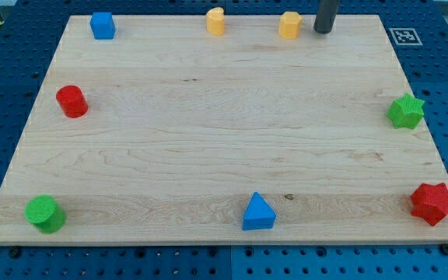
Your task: Push the yellow hexagon to the right of yellow heart
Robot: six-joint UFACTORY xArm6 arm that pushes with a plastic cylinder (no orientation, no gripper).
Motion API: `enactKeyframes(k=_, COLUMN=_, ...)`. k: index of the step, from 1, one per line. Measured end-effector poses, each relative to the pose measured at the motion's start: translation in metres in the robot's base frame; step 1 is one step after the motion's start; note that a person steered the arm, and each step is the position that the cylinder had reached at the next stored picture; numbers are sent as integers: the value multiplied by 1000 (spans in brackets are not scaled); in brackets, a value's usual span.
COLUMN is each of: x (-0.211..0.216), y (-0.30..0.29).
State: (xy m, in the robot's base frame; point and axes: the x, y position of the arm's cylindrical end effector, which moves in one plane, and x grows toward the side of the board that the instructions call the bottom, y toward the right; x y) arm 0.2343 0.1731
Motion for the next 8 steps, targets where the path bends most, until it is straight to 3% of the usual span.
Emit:
enactKeyframes(k=2, x=0, y=-44)
enactKeyframes(k=8, x=-6, y=-101)
